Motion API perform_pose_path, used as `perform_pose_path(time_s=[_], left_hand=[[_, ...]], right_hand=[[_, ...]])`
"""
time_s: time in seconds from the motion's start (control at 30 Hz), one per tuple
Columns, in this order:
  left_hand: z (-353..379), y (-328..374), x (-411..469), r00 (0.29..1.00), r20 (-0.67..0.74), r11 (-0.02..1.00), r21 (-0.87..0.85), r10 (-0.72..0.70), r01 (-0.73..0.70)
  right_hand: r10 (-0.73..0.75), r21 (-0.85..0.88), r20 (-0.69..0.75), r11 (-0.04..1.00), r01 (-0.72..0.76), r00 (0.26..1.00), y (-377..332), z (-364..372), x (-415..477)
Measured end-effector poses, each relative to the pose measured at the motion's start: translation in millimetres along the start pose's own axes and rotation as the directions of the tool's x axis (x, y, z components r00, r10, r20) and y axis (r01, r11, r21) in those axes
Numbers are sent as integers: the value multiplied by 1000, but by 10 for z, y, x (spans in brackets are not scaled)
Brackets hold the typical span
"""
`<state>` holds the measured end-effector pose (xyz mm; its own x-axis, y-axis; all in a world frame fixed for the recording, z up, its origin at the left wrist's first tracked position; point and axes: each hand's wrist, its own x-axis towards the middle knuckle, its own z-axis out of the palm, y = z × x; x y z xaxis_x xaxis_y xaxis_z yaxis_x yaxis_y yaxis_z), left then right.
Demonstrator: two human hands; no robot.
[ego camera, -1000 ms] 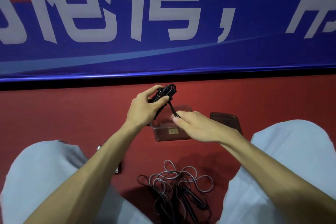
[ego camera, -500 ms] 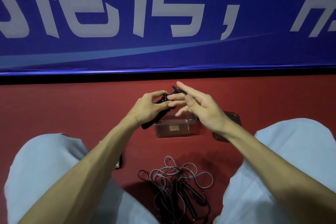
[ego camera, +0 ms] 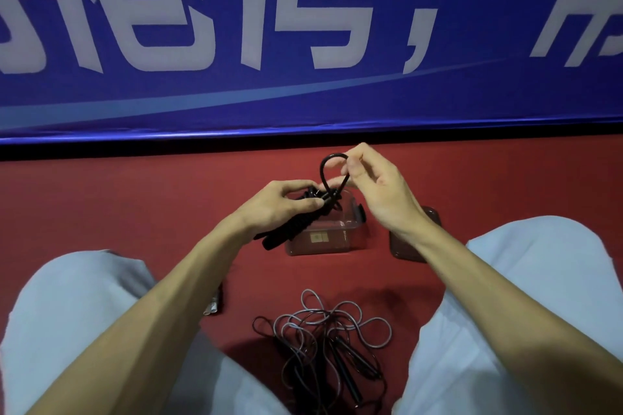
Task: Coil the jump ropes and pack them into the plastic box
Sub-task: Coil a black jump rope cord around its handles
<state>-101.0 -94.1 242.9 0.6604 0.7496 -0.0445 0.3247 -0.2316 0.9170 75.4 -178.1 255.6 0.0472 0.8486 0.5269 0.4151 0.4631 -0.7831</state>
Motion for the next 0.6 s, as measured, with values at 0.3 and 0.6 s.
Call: perform_pose_path(time_s=[0.3,0.6], left_hand=[[-10,-5,1,999,13,996,-79,-30,31],[65,-23,27,991,-87,967,-244,-97,73]], right_hand=[[144,420,103,891,-174,984,-28,-23,17],[264,367,-104,906,-210,959,-66,-27,36]])
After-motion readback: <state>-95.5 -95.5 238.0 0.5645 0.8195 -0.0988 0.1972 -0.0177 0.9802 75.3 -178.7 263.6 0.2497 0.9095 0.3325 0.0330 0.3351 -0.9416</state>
